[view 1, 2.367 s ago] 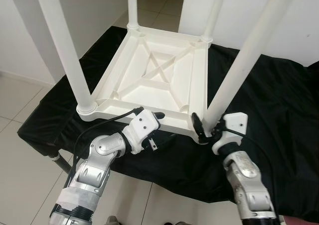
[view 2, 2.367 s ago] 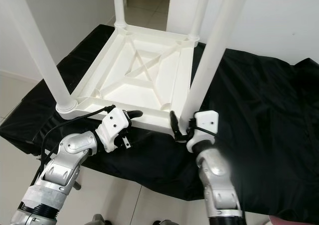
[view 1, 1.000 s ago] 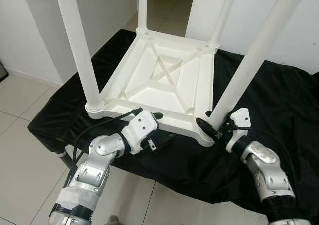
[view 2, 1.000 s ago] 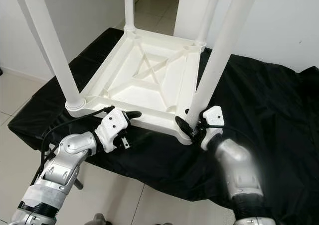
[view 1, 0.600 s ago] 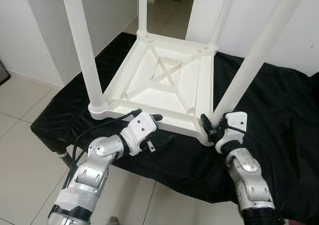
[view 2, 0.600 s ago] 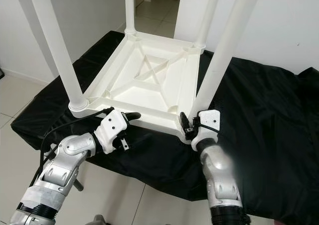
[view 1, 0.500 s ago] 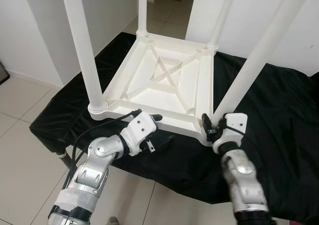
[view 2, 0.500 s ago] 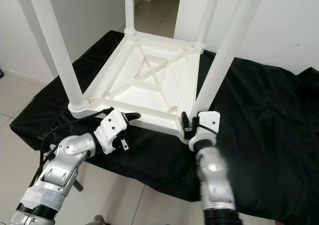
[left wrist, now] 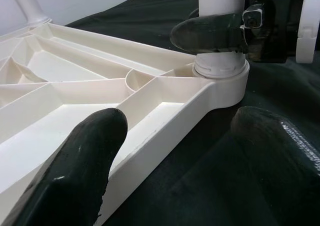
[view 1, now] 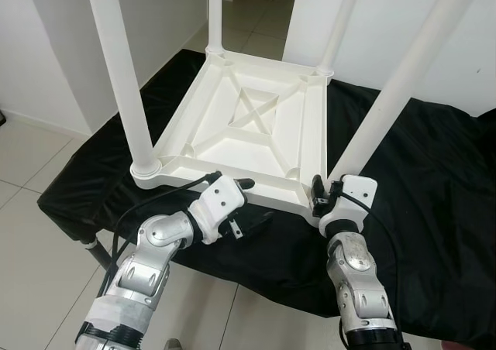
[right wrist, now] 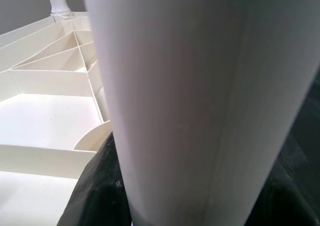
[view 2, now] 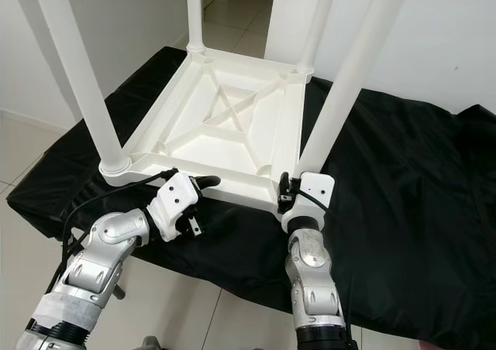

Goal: Building children table

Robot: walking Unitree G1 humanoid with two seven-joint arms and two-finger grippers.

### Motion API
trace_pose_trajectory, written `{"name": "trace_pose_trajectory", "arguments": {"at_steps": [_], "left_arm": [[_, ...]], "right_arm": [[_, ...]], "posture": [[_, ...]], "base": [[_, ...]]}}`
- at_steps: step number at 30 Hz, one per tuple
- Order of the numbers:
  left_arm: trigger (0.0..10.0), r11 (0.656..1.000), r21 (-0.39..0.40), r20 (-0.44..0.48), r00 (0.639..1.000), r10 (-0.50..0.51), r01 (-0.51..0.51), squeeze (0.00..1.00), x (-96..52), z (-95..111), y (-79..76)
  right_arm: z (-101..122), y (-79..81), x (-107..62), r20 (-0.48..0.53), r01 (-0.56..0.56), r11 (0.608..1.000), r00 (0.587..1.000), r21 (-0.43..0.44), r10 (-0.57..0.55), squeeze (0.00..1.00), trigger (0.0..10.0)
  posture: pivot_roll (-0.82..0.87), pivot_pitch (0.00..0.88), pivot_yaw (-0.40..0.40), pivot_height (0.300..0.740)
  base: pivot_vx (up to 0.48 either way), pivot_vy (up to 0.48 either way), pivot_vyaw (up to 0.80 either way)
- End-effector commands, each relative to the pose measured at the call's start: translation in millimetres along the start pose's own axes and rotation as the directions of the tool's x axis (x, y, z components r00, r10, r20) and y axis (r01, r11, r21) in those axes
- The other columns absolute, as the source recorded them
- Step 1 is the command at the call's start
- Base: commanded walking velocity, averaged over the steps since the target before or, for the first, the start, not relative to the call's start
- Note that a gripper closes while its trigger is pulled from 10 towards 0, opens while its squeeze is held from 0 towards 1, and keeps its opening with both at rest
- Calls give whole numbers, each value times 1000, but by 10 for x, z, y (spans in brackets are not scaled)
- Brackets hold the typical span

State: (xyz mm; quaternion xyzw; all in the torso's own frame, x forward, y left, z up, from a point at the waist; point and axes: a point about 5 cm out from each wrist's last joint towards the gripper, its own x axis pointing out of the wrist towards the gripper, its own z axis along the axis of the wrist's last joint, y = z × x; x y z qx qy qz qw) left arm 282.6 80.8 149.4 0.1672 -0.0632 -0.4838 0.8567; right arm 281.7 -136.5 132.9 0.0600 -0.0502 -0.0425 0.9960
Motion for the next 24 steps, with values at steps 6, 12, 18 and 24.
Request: {"name": "trace_pose_trajectory", "arguments": {"at_steps": [6, 12, 18, 24], "left_arm": [[10000, 997, -9, -1, 997, 79, -79, 0, 5, 0, 2], [10000, 996, -13, -2, 996, 88, -88, 0, -3, -3, 1], [10000, 995, -14, -14, 995, 94, -94, 0, -24, -30, -13], [10000, 997, -5, -22, 997, 75, -75, 0, -28, -37, -30]], "right_arm": [[45, 56, -22, 33, -90, 992, 996, 93, 87, 0, 10000], [93, 4, -25, 63, -127, 990, 990, 57, 124, 1000, 10000], [121, -103, -121, 82, -230, 971, 971, 61, 225, 0, 10000], [119, -257, -214, 67, -355, 935, 934, 26, 352, 0, 10000]], "posture": [[29, 82, -76, 740], [32, 86, -79, 740], [28, 98, -75, 740], [21, 98, -64, 740]], "base": [[0, 0, 0], [0, 0, 0], [0, 0, 0], [0, 0, 0]]}}
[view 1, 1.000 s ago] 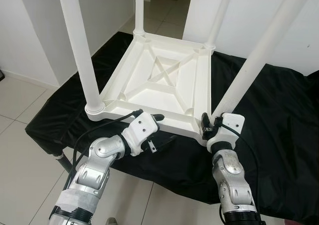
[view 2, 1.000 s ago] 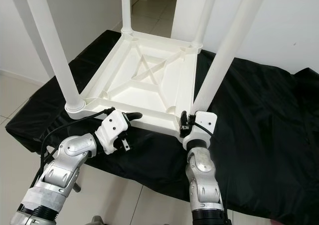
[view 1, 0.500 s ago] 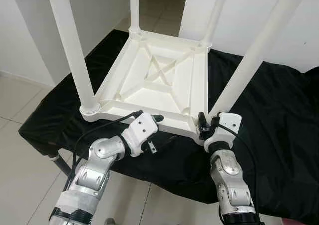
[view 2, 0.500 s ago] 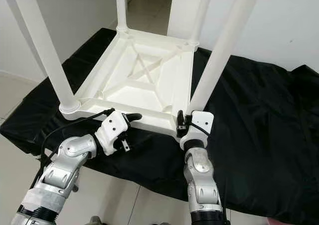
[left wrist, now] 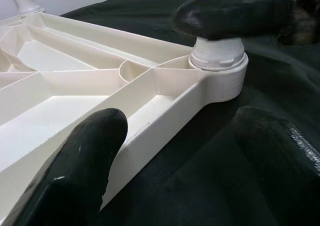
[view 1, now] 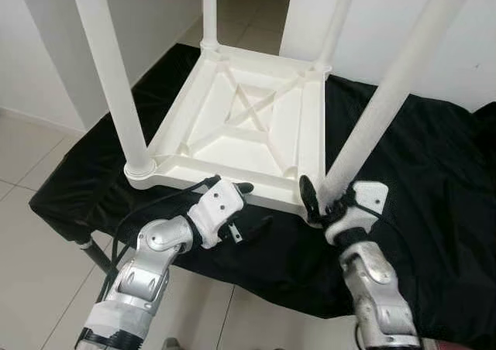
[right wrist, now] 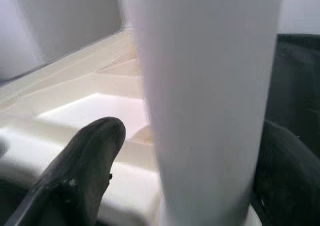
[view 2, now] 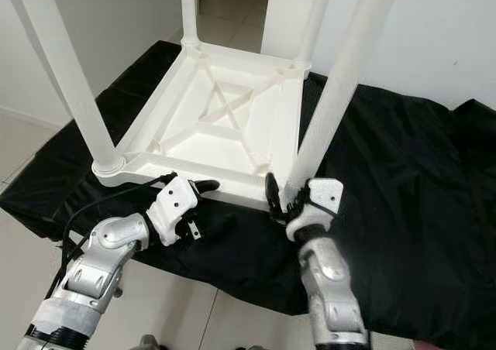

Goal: Building children table

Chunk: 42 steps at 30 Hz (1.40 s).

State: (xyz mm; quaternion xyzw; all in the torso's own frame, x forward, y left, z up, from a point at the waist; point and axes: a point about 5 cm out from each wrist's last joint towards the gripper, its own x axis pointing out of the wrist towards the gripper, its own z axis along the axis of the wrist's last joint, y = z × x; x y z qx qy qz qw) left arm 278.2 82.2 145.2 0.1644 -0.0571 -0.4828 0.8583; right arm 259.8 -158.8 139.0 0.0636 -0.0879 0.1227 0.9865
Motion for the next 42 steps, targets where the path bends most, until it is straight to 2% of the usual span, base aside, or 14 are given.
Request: {"name": "trace_pose_trajectory", "arguments": {"at_steps": [1, 2, 5, 9, 11, 17, 21, 24, 25, 26, 34, 37, 39, 42], "left_arm": [[10000, 998, 13, -16, 998, 58, -57, 0, 6, -9, 2], [10000, 998, 13, -16, 998, 58, -57, 0, 6, -9, 2], [10000, 999, 20, -15, 999, 30, -29, 0, 13, 3, -22], [10000, 1000, 27, -18, 1000, 10, -9, 0, 17, 4, -56], [10000, 999, 39, -25, 1000, -6, 7, 0, 17, -4, -73], [10000, 999, 42, -26, 1000, -8, 9, 0, 24, -6, -64], [10000, 998, 58, -20, 1000, 8, -7, 0, 38, 28, -8], [10000, 998, 58, -20, 1000, 8, -7, 0, 38, 28, -8], [10000, 998, 59, -18, 1000, 13, -12, 0, 34, 39, -3], [10000, 998, 58, -20, 1000, 21, -20, 0, 15, 40, -9], [10000, 998, 49, -28, 999, 38, -36, 0, -33, 27, -34], [10000, 998, 43, -31, 999, 36, -34, 0, -34, 17, -51], [10000, 999, 44, -33, 999, 32, -31, 0, -29, 15, -56], [10000, 999, 43, -32, 999, 32, -31, 0, -22, 19, -45]], "right_arm": [[0, -93, -92, -22, -102, 995, 995, -8, 102, 0, 10000], [0, -93, -92, -22, -102, 995, 995, -8, 102, 0, 10000], [-3, -261, -149, -74, -202, 978, 978, -58, 197, 0, 10000], [7, -328, -116, -91, -233, 968, 970, -92, 225, 0, 10000], [-9, -371, -36, -126, -294, 948, 952, -121, 279, 0, 10000], [-29, -380, 35, -152, -344, 930, 934, -132, 324, 0, 10000], [-40, -272, 339, -164, -451, 879, 889, -155, 427, 0, 10000], [-40, -272, 339, -164, -451, 879, 889, -155, 427, 0, 10000], [-37, -246, 385, -163, -476, 867, 876, -147, 453, 0, 10000], [-41, -236, 417, -168, -491, 859, 868, -147, 468, 0, 0], [-84, -330, 402, -191, -495, 857, 863, -143, 467, 0, 0], [-111, -390, 285, -182, -446, 888, 888, -111, 423, 0, 0], [-116, -386, 264, -161, -419, 902, 902, -104, 400, 0, 353], [-112, -362, 237, -135, -370, 923, 925, -101, 356, 0, 353]], "posture": [[21, 98, -64, 740], [21, 98, -64, 740], [21, 95, -53, 740], [23, 92, -50, 740], [24, 89, -43, 740], [28, 86, -42, 740], [45, 79, -47, 740], [45, 79, -47, 740], [59, 78, -55, 740], [72, 81, -63, 740], [80, 86, -68, 740], [70, 88, -60, 740], [68, 90, -58, 740], [65, 92, -57, 740]], "base": [[0, 0, 0], [0, 0, 0], [0, 0, 0], [0, 0, 0], [0, 0, 0], [0, 0, 0], [0, 0, 0], [0, 0, 0], [0, 0, 0], [0, 0, 0], [0, 0, 0], [0, 0, 0], [0, 0, 0], [0, 0, 0]]}}
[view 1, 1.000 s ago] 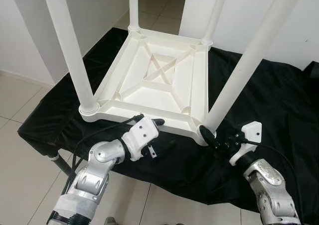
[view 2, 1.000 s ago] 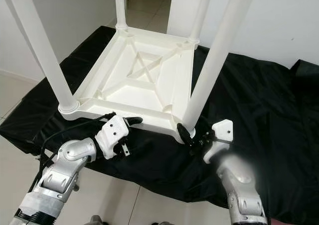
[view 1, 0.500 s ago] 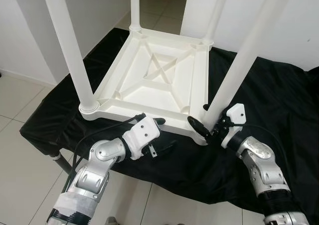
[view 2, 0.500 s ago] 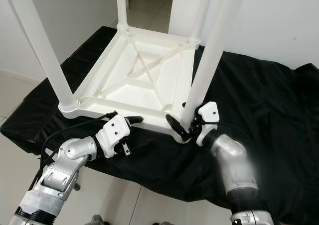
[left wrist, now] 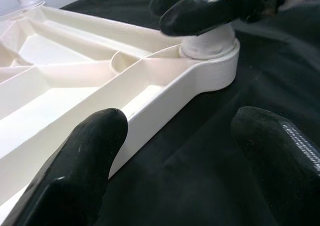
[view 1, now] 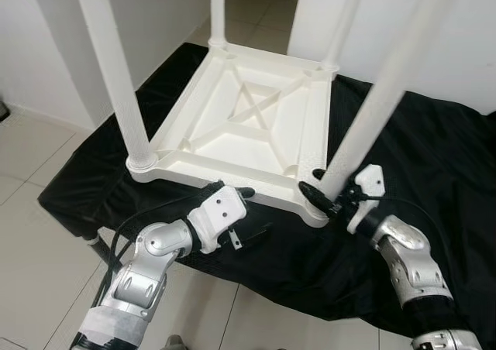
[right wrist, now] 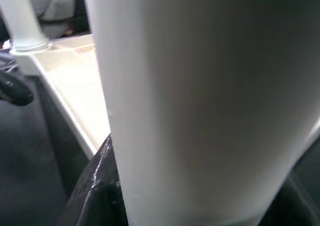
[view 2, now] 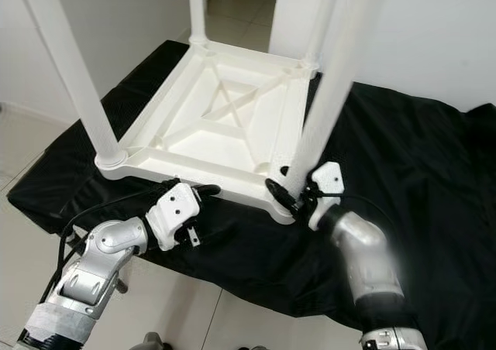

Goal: Building children table

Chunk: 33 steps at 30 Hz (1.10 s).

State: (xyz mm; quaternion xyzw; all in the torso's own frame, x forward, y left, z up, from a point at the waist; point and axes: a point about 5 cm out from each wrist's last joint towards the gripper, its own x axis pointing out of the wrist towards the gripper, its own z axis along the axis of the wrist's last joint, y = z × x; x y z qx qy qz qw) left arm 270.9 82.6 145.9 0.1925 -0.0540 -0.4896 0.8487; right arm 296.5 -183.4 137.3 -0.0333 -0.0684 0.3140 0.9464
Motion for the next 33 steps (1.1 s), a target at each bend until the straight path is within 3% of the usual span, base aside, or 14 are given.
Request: {"name": "trace_pose_trajectory", "arguments": {"at_steps": [1, 2, 3, 6, 12, 14, 17, 18, 19, 21, 27, 31, 32, 33], "left_arm": [[10000, 998, -5, -5, 998, 57, -57, 0, 20, -5, 10], [10000, 998, -5, -6, 998, 58, -58, 0, 22, -6, 20], [10000, 998, -5, -6, 998, 58, -58, 0, 22, -6, 20], [10000, 998, -4, -13, 998, 55, -55, 0, 42, -19, 18], [10000, 997, 3, -20, 997, 73, -73, 0, 62, -22, 37], [10000, 994, 1, -38, 993, 108, -108, 0, 68, -46, 100], [10000, 993, 0, -45, 992, 118, -118, 0, 68, -56, 121], [10000, 989, 7, -57, 988, 145, -145, 0, 72, -70, 157], [10000, 982, -8, -63, 980, 189, -190, 0, 87, -81, 197], [10000, 978, -5, -58, 976, 209, -210, 0, 98, -74, 203], [10000, 970, -20, -61, 969, 240, -241, 0, 119, -78, 205], [10000, 968, -22, -55, 967, 248, -249, 0, 138, -76, 205], [10000, 967, -20, -56, 966, 251, -253, 0, 137, -79, 210], [10000, 967, -20, -56, 966, 251, -253, 0, 137, -79, 210]], "right_arm": [[-80, 3, -53, -32, 29, 999, 999, 30, -28, 0, 353], [-77, 39, -63, -20, 59, 998, 998, 36, -58, 0, 10000], [-77, 39, -63, -20, 59, 998, 998, 36, -58, 0, 10000], [-113, 146, -69, -24, 251, 968, 968, 24, -251, 0, 10000], [-162, 262, -33, -52, 381, 923, 924, 59, -378, 0, 10000], [-198, 348, 7, -73, 479, 872, 878, 97, -474, 0, 10000], [-212, 372, 24, -83, 507, 855, 862, 107, -501, 0, 10000], [-239, 391, 45, -99, 553, 824, 833, 125, -544, 0, 10000], [-267, 392, 55, -120, 656, 747, 754, 109, -645, 0, 10000], [-291, 418, 69, -149, 696, 706, 717, 130, -681, 0, 10000], [-253, 535, 132, -138, 707, 695, 707, 129, -694, 0, 10000], [-176, 597, 139, -93, 677, 721, 735, 148, -671, 0, 10000], [-140, 576, 116, -64, 674, 720, 736, 167, -674, 1000, 10000], [-140, 576, 116, -64, 674, 720, 736, 167, -674, 1000, 10000]], "posture": [[65, 92, -57, 740], [53, 95, -50, 740], [53, 95, -50, 740], [38, 102, -40, 740], [34, 104, -39, 740], [32, 106, -44, 740], [32, 106, -44, 740], [32, 104, -47, 740], [34, 104, -52, 740], [36, 104, -55, 740], [36, 103, -57, 740], [37, 96, -70, 740], [38, 95, -71, 740], [38, 95, -71, 740]], "base": [[0, 0, 0], [0, 0, 0], [0, 0, 0], [0, 0, 0], [0, 0, 0], [0, 0, 0], [0, 0, 0], [0, 0, 0], [0, 0, 0], [0, 0, 0], [0, 0, 0], [0, 0, 0], [0, 0, 0], [0, 0, 0]]}}
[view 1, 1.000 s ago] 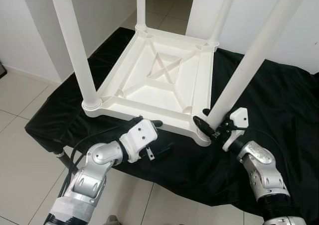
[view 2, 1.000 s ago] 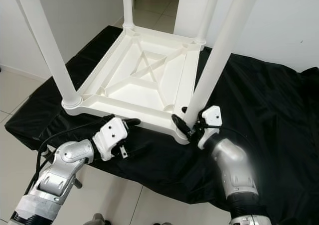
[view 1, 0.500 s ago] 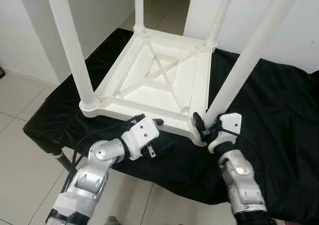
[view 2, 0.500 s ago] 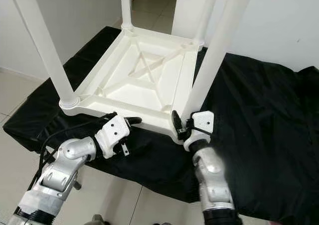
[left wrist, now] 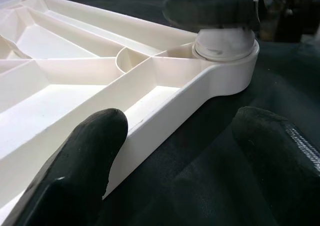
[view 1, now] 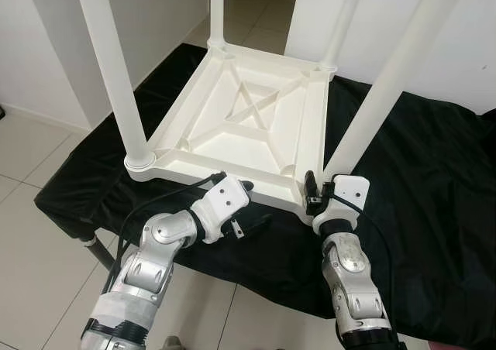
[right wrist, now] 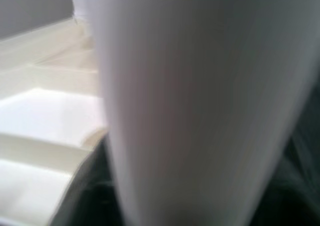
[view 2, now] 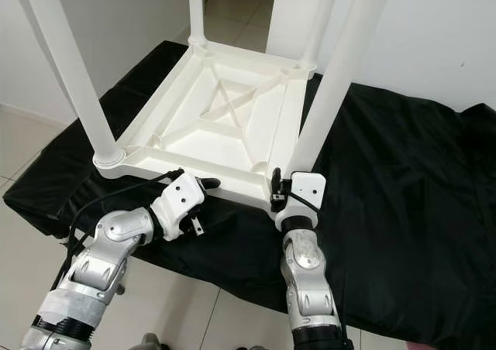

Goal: Building children table

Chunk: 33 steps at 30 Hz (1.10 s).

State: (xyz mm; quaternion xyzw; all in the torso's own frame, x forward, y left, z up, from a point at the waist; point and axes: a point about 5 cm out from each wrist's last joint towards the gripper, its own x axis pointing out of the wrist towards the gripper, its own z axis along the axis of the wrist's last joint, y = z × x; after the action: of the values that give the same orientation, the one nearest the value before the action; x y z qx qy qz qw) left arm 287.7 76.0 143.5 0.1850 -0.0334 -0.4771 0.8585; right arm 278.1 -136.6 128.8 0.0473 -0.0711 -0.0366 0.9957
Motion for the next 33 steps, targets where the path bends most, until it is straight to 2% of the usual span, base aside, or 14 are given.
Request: {"name": "trace_pose_trajectory", "arguments": {"at_steps": [1, 6, 10, 11, 17, 18, 19, 20, 21, 24, 26, 27, 29, 33], "left_arm": [[10000, 973, 7, -15, 973, 232, -232, 0, -7, -26, 116], [10000, 972, 14, -27, 971, 236, -236, 0, -17, -52, 115], [10000, 971, 15, -33, 971, 238, -237, 0, -32, -72, 97], [10000, 969, 15, -37, 968, 247, -246, 0, -48, -83, 95], [10000, 964, 11, -41, 963, 265, -265, 0, -83, -104, 114], [10000, 961, 9, -38, 960, 278, -278, 0, -119, -111, 132], [10000, 961, 9, -38, 960, 278, -278, 0, -119, -111, 132], [10000, 957, 8, -36, 956, 291, -291, 0, -152, -118, 149], [10000, 951, 7, -37, 950, 310, -310, 0, -194, -130, 173], [10000, 946, 7, -38, 946, 323, -323, 0, -220, -138, 187], [10000, 928, -17, -25, 928, 371, -372, 0, -330, -146, 270], [10000, 928, -17, -25, 928, 371, -372, 0, -330, -146, 270], [10000, 915, -42, -20, 915, 402, -402, 0, -416, -154, 347], [10000, 910, -66, -16, 912, 409, -410, 0, -465, -162, 415]], "right_arm": [[-74, 27, -64, -28, 27, 997, 999, 70, -25, 1000, 10000], [9, 19, -100, 31, 2, 997, 1000, 75, -4, 1000, 10000], [35, -7, -184, 63, -46, 997, 997, 55, 42, 1000, 10000], [55, -27, -260, 86, -79, 997, 993, 25, 76, 1000, 10000], [81, -81, -393, 113, -124, 992, 986, 1, 123, 1000, 10000], [81, -149, -477, 121, -130, 992, 984, -3, 129, 192, 10000], [81, -149, -477, 121, -130, 992, 984, -3, 129, 192, 10000], [84, -209, -549, 127, -134, 991, 983, -8, 134, 55, 10000], [86, -275, -614, 130, -131, 991, 983, -21, 133, 0, 10000], [88, -315, -652, 131, -128, 991, 983, -30, 131, 0, 10000], [79, -490, -735, 119, -84, 995, 989, -62, 91, 0, 10000], [79, -490, -735, 119, -84, 995, 989, -62, 91, 0, 10000], [76, -631, -770, 111, -35, 996, 993, -79, 44, 0, 10000], [75, -742, -753, 111, -5, 995, 994, -99, 17, 0, 10000]], "posture": [[39, 94, -72, 740], [36, 92, -73, 740], [36, 93, -74, 740], [33, 95, -71, 740], [33, 96, -66, 740], [31, 93, -59, 740], [31, 93, -59, 740], [30, 93, -57, 740], [27, 92, -53, 740], [27, 92, -53, 740], [19, 91, -48, 740], [19, 91, -48, 740], [17, 91, -45, 740], [15, 94, -46, 740]], "base": [[0, 0, 0], [0, 0, 0], [0, 0, 0], [0, 0, 0], [0, 0, 0], [0, 0, 0], [0, 0, 0], [0, 0, 0], [0, 0, 0], [0, 0, 0], [0, 0, 0], [0, 0, 0], [0, 0, 0], [0, 0, 0]]}}
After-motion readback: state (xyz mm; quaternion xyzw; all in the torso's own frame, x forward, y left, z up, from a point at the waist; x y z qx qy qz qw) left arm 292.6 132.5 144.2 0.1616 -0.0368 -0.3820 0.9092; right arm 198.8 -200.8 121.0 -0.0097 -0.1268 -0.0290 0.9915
